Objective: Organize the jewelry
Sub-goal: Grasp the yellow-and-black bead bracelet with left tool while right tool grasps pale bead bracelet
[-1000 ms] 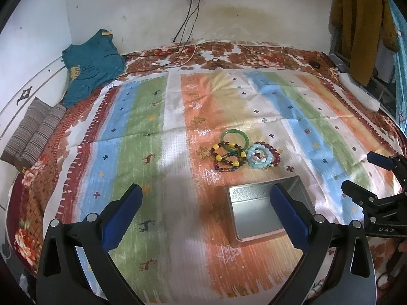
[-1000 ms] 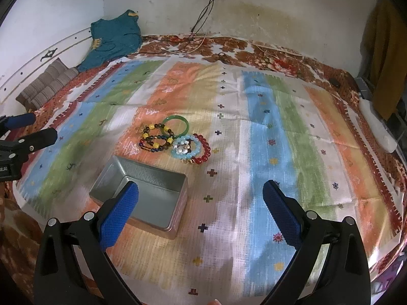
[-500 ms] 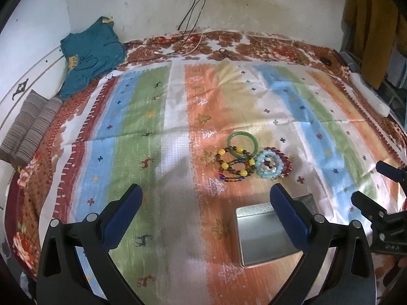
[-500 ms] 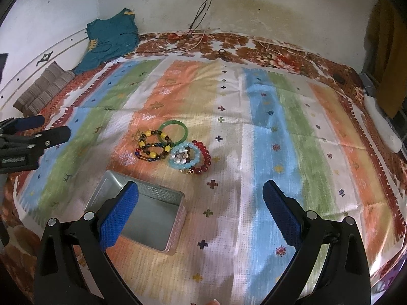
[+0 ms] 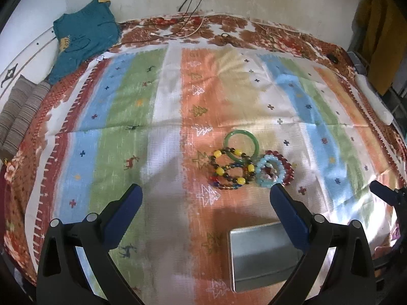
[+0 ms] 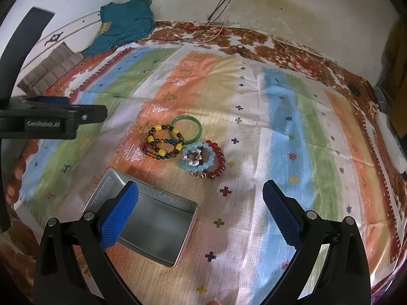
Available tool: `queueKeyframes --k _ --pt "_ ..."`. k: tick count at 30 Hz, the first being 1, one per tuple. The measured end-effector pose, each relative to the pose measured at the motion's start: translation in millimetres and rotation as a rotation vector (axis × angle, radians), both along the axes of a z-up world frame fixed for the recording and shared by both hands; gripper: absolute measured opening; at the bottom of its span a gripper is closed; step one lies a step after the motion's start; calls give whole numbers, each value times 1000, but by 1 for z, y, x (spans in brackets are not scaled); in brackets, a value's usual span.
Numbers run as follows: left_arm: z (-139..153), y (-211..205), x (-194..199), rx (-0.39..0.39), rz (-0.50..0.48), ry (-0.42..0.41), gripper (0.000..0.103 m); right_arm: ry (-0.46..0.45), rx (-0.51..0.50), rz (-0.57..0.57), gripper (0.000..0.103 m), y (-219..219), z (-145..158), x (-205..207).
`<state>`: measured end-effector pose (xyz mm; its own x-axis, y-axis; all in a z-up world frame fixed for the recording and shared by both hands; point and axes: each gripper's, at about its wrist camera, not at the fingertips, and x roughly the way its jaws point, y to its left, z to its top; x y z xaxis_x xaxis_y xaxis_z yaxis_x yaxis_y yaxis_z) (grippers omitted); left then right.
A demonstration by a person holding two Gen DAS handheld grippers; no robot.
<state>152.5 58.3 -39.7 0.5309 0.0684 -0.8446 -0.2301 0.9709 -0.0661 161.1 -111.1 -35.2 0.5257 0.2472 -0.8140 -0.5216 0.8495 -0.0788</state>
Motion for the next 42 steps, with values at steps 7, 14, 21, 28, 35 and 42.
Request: queueKeyframes --k 7,14,21,28,35,42 --pt "-9 5 18 35 1 35 98 18 -1 16 99 7 -4 10" --pt "-23 8 33 47 -3 72 98 34 -7 32 99 16 -9 20" --pt "-38 10 49 58 -14 118 98 56 -10 46 99 19 -14 29" --pt "-46 4 63 59 -52 138 98 87 -31 54 99 25 -24 43" --pt "-59 7 78 36 -54 171 97 114 -62 76 99 33 -38 54" --pt "-77 10 89 27 -59 213 97 132 -87 94 99 44 -48 65"
